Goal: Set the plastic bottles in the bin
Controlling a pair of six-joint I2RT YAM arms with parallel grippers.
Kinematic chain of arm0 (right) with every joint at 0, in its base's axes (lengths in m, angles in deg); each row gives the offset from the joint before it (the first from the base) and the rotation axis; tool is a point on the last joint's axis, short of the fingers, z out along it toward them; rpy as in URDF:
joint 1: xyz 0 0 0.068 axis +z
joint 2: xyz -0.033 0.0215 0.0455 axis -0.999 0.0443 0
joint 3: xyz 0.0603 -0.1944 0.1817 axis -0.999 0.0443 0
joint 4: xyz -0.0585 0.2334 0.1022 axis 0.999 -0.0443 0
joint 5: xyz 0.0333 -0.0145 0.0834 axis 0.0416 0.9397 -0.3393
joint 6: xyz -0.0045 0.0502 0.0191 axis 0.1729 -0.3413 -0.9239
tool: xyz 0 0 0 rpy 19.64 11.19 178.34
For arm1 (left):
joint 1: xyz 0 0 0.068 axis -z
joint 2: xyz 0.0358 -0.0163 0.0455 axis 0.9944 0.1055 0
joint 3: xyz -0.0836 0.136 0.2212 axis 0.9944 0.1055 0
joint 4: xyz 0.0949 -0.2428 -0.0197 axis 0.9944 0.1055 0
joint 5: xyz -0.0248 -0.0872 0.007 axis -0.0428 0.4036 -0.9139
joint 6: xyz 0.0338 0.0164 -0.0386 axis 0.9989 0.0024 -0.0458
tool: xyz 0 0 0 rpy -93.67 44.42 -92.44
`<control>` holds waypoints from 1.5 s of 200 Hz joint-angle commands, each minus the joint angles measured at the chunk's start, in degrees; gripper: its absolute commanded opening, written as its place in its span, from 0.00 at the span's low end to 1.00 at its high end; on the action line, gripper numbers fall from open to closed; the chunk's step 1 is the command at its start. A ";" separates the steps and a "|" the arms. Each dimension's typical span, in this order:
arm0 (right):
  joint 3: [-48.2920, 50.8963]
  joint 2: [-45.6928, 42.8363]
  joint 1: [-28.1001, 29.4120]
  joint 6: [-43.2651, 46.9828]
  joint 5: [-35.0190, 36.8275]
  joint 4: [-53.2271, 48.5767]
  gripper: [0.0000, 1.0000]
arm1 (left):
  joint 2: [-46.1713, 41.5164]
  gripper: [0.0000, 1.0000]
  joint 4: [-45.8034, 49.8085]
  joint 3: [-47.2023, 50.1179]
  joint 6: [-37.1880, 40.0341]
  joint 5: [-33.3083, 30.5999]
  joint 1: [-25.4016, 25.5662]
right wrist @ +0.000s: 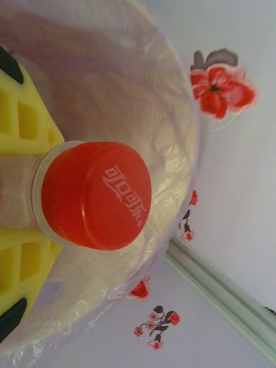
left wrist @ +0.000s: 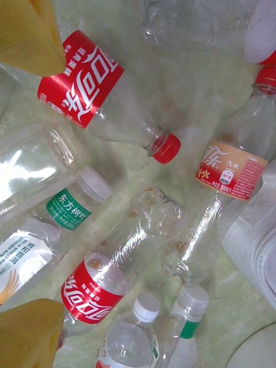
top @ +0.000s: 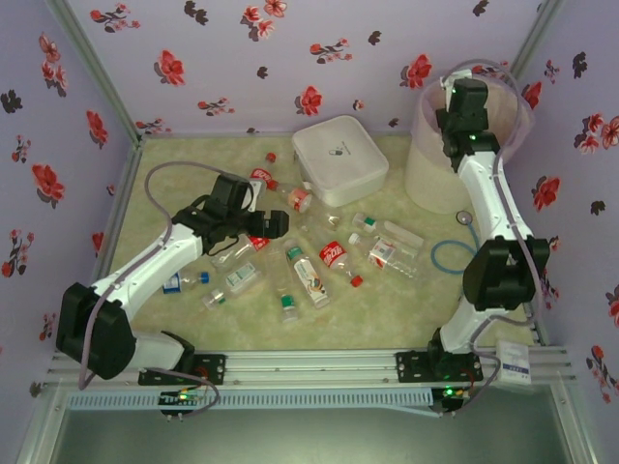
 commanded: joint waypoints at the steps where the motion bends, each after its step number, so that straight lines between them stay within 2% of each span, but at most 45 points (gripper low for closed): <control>1: -7.33 4.79 -2.42 -6.19 -2.50 -11.37 0.00 | -1.20 1.00 1.07 -1.03 -0.73 -1.92 -0.44; 26: -12.93 9.31 -4.44 -10.87 -8.26 -18.56 0.00 | -1.62 1.00 1.15 0.13 -1.44 -3.25 -0.53; 45: -15.52 11.96 -5.68 -14.01 -12.14 -21.99 0.09 | -1.62 1.00 0.99 0.31 -1.96 -3.56 -0.83; 82: -13.18 13.27 -8.60 -21.51 -22.45 -19.50 0.18 | -1.23 1.00 -0.85 1.16 -3.38 -1.76 -1.83; 90: -13.09 13.32 -8.96 -22.29 -23.62 -19.40 0.24 | -1.23 1.00 -0.95 1.35 -3.72 -1.72 -1.98; 102: -13.22 13.32 -9.23 -22.65 -24.20 -19.31 0.39 | -1.32 1.00 -1.04 1.53 -4.32 -1.39 -2.32; 107: -13.45 13.17 -9.34 -22.69 -24.30 -19.51 0.49 | -1.29 1.00 -1.09 1.54 -4.48 -0.71 -2.56; 116: -13.86 12.94 -9.61 -22.69 -24.26 -19.86 0.57 | -1.10 1.00 -1.27 1.54 -4.80 1.42 -3.03; 136: -13.63 11.20 -9.98 -22.19 -22.81 -19.74 0.84 | -0.32 1.00 -1.57 1.37 -5.14 2.69 -3.25; 159: -12.35 8.02 -9.98 -21.90 -21.95 -18.51 0.97 | 0.60 1.00 -0.99 0.58 -5.01 2.69 -3.82; 196: -6.38 -0.25 -9.74 -20.99 -18.82 -14.74 0.99 | 2.11 1.00 0.92 -2.21 -2.60 2.76 -5.04; 212: -3.21 -4.47 -8.87 -19.34 -14.32 -13.25 0.99 | 3.54 1.00 1.76 -4.29 -0.09 2.77 -6.24; 251: 3.99 -14.09 -6.28 -18.05 -9.02 -6.22 1.00 | 11.36 1.00 5.31 -12.17 6.20 1.30 -10.89; 274: 5.44 -18.81 -5.51 -18.22 -8.88 -5.24 1.00 | 16.50 1.00 5.68 -15.30 9.44 -3.39 -12.16; 300: 5.27 -24.25 -5.07 -22.64 -11.42 -10.00 1.00 | 21.97 1.00 6.44 -18.07 11.56 -5.64 -12.36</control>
